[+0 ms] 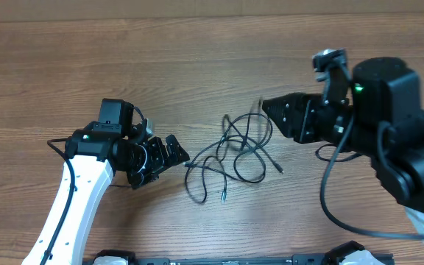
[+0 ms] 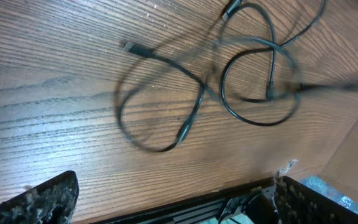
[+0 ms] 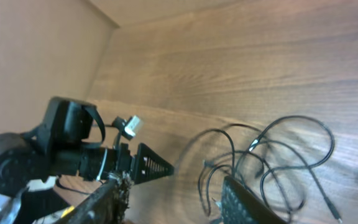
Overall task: Untangle cables
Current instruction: 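Open both grippers and release the cables onto the table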
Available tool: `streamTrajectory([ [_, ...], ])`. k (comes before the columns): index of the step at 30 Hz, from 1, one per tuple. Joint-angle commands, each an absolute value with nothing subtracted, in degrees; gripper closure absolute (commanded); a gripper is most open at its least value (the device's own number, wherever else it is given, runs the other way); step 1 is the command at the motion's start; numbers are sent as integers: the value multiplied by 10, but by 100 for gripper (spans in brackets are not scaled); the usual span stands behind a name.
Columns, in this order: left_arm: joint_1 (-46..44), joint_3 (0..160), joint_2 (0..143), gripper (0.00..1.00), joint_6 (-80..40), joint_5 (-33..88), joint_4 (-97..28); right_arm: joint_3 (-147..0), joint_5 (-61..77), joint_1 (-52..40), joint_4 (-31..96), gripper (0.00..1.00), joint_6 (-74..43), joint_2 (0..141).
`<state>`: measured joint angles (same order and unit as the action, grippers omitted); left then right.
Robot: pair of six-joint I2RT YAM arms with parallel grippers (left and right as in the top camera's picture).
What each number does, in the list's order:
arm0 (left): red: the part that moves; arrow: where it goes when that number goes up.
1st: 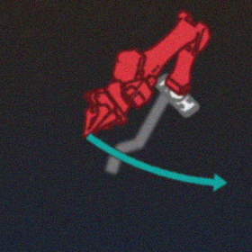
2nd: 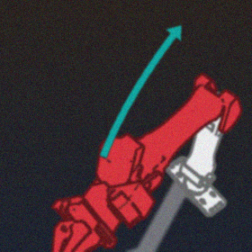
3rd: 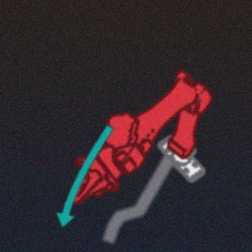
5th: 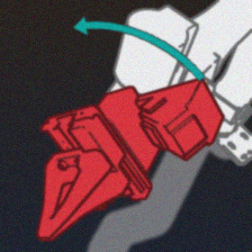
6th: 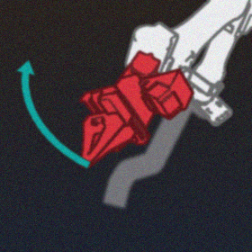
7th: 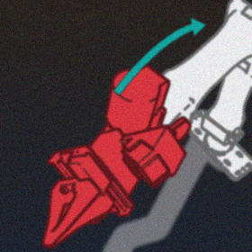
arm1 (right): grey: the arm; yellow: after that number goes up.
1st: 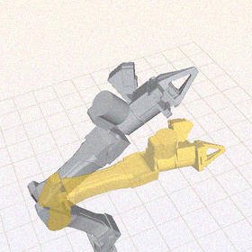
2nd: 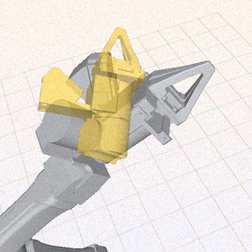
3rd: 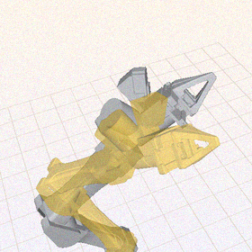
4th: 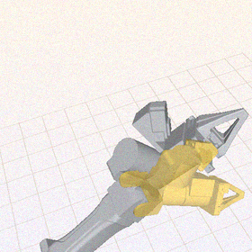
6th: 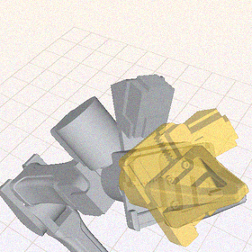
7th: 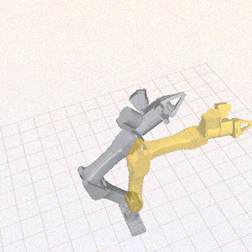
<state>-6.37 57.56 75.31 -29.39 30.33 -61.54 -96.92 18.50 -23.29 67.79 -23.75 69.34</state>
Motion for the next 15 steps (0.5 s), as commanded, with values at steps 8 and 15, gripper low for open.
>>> streamTrajectory([
  [8,-64,578,753,0,-283,298,-611,-983,13,-232,808,0,-240,708],
  [15,-64,578,753,0,-283,291,-608,-963,10,-232,844,0,-236,765],
])
